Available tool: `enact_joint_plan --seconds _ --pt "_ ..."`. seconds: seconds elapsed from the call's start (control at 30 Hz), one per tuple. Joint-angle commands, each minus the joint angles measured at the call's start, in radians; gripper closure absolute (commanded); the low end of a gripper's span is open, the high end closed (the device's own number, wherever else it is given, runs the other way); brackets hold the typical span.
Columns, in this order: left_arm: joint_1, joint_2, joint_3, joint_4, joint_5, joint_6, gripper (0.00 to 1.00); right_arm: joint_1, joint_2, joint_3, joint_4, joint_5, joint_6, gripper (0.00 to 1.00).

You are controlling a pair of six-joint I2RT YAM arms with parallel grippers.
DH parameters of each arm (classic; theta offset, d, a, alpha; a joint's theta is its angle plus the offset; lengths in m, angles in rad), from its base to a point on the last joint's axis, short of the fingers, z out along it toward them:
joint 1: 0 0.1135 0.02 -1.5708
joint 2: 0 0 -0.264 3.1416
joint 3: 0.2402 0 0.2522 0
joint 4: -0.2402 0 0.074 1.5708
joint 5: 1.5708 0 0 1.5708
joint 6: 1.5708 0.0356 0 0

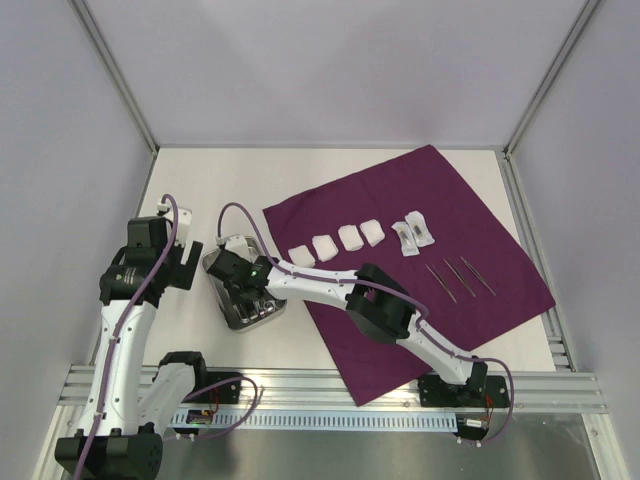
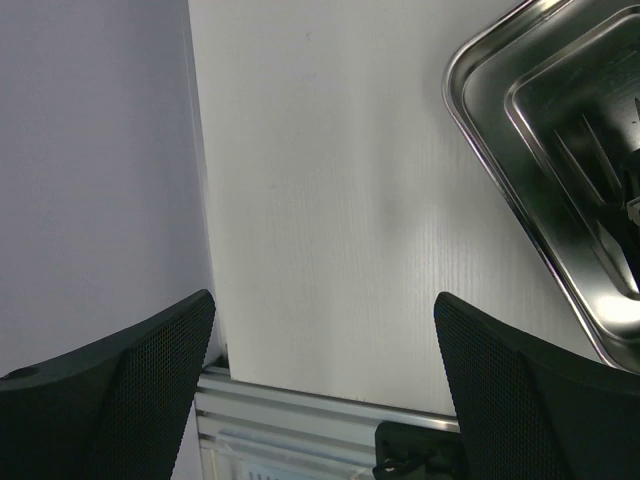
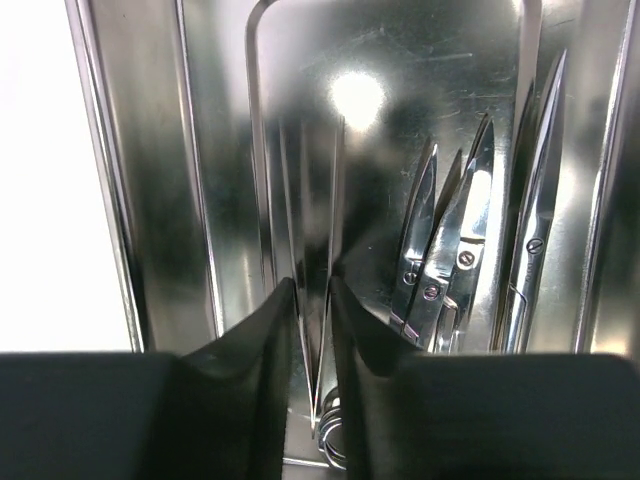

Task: Prepare the surgical pack

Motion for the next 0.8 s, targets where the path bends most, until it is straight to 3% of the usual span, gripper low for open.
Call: enact_joint_plan --seconds 0.0,0.37,0.53,0.63,0.77 --pt "0.004 -0.012 -0.007 0.023 0.012 -0.006 0.00 -0.001 -0.004 0.004 0.019 0.019 0.017 0.75" --pt "0.005 -0.012 0.000 0.020 0.025 -0.003 0.00 -0.005 -0.186 -0.044 0.044 0.000 -0.099 0.64" --pt "0.005 -0.010 0.007 0.011 0.035 0.001 0.00 -0.056 -0.483 -0.322 0.073 -0.016 -0.251 0.51" --pt "0.004 -0.006 0.010 0.008 0.050 0.010 0.00 -0.154 -0.657 -0.447 -0.019 -0.043 -0.323 0.45" --pt "0.004 0.013 0.026 -0.021 0.087 0.032 0.00 -0.406 -0.804 -0.680 -0.163 -0.076 -0.357 0.44"
